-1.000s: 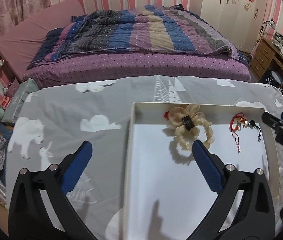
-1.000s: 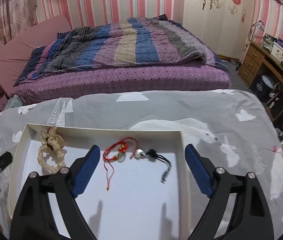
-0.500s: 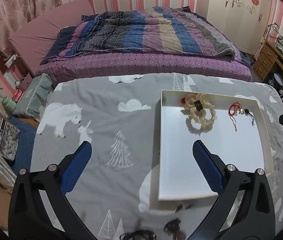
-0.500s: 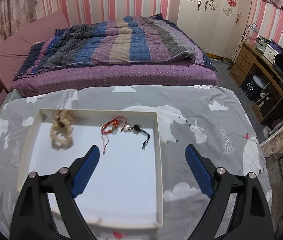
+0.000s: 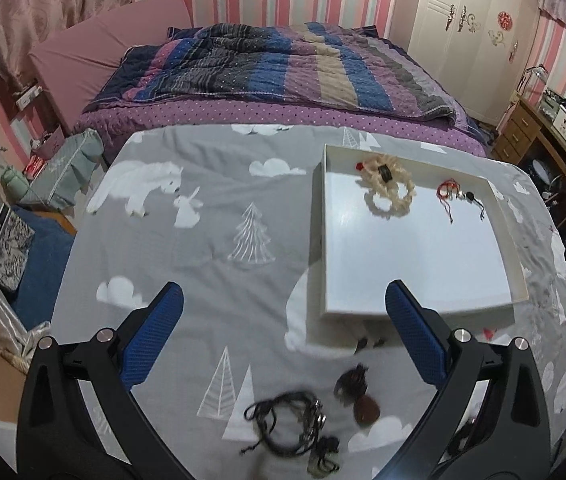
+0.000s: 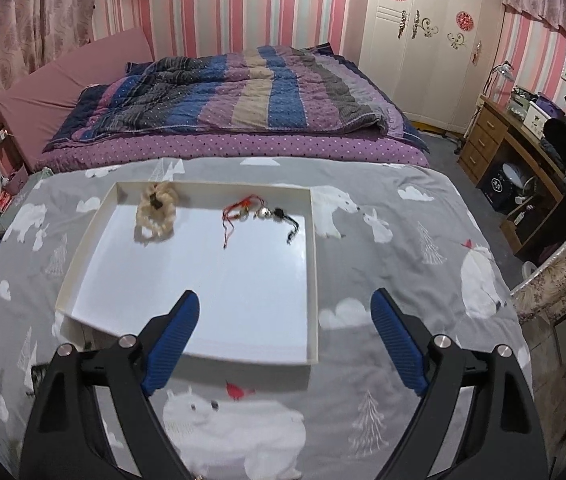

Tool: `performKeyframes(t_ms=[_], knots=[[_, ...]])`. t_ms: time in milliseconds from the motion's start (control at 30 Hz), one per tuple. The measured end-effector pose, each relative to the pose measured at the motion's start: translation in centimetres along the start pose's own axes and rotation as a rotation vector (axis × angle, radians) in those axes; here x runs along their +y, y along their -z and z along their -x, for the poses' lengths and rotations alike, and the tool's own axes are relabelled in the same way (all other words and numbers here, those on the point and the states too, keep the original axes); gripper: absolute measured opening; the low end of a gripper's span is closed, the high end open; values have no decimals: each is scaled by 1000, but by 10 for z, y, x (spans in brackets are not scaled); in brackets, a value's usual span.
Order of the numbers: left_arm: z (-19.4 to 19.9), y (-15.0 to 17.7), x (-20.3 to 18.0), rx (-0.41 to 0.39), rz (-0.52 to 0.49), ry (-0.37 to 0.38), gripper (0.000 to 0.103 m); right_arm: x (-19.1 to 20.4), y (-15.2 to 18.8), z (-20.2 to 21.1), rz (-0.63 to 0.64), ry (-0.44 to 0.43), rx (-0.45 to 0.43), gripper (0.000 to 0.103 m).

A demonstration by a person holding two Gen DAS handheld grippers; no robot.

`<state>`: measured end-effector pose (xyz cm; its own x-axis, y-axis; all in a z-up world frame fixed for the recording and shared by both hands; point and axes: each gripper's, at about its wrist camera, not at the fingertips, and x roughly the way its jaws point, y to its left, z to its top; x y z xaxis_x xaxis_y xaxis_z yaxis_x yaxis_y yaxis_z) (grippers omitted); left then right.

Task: Organize jewelry

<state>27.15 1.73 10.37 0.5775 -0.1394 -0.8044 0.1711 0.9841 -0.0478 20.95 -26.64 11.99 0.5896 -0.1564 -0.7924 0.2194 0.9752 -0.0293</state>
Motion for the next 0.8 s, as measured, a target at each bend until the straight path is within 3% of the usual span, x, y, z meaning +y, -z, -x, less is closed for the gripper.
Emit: performKeyframes(t_ms=[400,800], knots=[[5,67,28,8,18,-24,100,-14,64,10,-11,44,9,88],[-7,108,28,27,6,-19,100,-23,124,9,-44,62,27,88]])
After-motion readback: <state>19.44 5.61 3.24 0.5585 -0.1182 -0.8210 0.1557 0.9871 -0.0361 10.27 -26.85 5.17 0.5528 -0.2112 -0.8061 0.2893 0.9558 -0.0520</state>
